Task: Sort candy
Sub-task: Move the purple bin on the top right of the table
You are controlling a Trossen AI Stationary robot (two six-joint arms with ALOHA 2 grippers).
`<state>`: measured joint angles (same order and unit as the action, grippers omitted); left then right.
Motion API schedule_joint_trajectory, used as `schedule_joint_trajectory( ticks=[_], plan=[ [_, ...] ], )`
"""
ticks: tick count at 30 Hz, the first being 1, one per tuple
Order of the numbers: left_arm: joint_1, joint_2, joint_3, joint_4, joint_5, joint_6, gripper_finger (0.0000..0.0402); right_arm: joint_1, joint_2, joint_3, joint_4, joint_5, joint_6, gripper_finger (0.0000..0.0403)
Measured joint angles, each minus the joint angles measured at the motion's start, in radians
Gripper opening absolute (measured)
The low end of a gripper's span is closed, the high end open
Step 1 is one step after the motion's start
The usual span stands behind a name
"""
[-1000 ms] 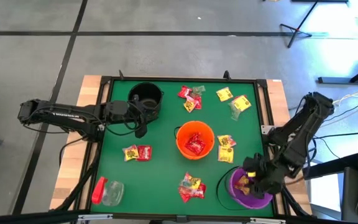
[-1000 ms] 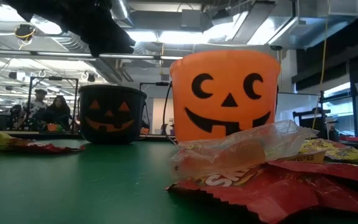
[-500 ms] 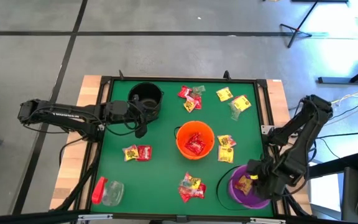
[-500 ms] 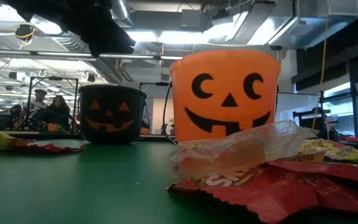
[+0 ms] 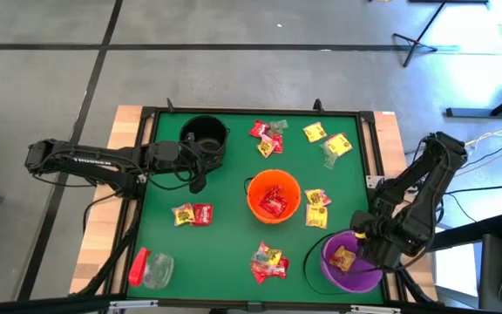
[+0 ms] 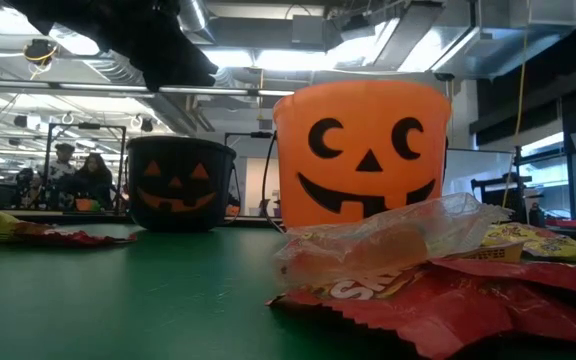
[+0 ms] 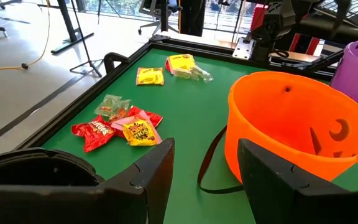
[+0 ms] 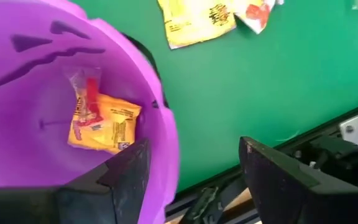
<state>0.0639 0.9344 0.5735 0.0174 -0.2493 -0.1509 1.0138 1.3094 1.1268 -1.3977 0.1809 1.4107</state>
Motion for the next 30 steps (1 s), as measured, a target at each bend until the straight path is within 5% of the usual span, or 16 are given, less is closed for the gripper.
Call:
schedule_joint_trajectory(
  ticks=[8, 18, 24, 30],
  plan=[
    [0.000, 0.000, 0.000, 0.000, 0.000, 0.000, 0.0167, 0.000, -0.025, -0.087, 0.120, -0.020, 0.000, 0.0210],
    [0.000, 0.000, 0.000, 0.000, 0.009, 0.000, 0.0167, 0.000, -0.142, -0.218, 0.140, 0.000, 0.059, 0.0110],
    [0.000, 0.000, 0.000, 0.000, 0.009, 0.000, 0.0167, 0.000, -0.206, -0.220, 0.122, 0.064, 0.059, 0.0013],
    [0.000, 0.000, 0.000, 0.000, 0.008, 0.000, 0.0167, 0.000, -0.240, -0.216, 0.085, 0.126, 0.084, 0.0010]
  ],
)
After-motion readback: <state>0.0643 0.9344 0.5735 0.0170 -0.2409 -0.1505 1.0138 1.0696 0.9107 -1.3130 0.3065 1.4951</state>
